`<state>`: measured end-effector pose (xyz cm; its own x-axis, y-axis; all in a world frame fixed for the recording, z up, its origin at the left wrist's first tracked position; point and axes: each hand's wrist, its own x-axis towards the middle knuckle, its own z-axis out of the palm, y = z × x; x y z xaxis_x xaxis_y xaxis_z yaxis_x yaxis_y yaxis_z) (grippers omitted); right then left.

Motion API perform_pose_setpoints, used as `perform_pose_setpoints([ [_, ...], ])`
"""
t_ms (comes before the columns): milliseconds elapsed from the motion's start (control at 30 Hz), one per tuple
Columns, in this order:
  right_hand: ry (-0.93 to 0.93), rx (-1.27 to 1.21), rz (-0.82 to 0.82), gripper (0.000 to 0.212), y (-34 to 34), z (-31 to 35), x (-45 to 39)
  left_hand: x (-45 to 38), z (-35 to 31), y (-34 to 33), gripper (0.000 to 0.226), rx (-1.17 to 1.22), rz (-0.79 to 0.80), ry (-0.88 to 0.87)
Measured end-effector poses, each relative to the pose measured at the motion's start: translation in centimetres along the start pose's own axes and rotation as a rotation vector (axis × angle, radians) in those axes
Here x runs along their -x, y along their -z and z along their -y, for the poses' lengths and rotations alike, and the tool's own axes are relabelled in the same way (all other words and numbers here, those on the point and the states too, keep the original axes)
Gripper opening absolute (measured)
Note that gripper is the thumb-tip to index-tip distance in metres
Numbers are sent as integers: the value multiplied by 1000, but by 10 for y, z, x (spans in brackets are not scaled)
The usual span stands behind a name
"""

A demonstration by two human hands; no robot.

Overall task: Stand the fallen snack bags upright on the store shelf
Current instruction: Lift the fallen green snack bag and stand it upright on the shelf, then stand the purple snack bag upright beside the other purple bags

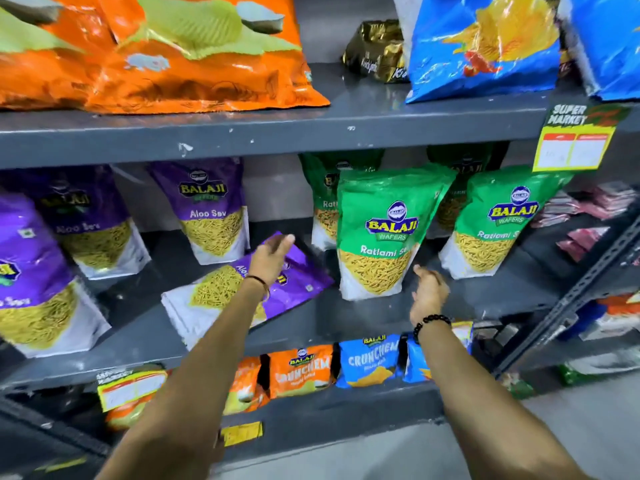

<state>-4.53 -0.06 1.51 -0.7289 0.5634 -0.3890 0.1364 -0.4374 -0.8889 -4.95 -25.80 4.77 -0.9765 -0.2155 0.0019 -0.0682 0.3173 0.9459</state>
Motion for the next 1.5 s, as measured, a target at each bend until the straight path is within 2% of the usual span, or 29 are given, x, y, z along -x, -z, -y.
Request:
perform_pose_setpoints([
  [100,-49,17,-14,13,-18,-34,48,-1,23,55,47,-232,-26,49],
  [200,-99,45,63,10,-46,-74,102,3,46,108,54,-523,-7,121],
  [233,-134,75,97,21,-55,-87,118,4,51,121,54,-593,1,137],
  [300,-187,127,139,30,-76,-110,147,5,65,148,57,-631,36,168],
  [400,-275,172,221,7,-103,-127,182,8,82,170,62,-515,78,229],
  [500,-369,151,258,6,-123,-132,204,14,93,177,60,-391,118,272],
  [567,-433,162,301,23,-130,-134,209,18,94,176,56,-288,105,280],
  [600,-455,179,317,26,-130,-132,210,19,94,177,53,-236,96,293],
  [667,-460,221,374,13,-128,-129,211,24,94,179,41,-128,93,336],
  [767,-446,215,453,22,-118,-127,203,38,96,181,17,40,106,414],
  [833,-438,181,494,20,-108,-126,198,50,100,182,12,183,171,468],
  [933,-427,184,609,12,-88,-123,194,68,103,183,2,346,315,436],
  [1033,-334,191,707,10,-68,-116,188,83,104,188,32,351,439,330],
  [1167,-209,143,820,22,-54,-95,185,95,100,194,51,346,522,209],
  [1333,-106,152,966,34,-58,-71,186,100,92,195,54,362,426,44],
  [1500,-88,137,1032,37,-65,-67,182,101,85,200,56,374,397,-27],
])
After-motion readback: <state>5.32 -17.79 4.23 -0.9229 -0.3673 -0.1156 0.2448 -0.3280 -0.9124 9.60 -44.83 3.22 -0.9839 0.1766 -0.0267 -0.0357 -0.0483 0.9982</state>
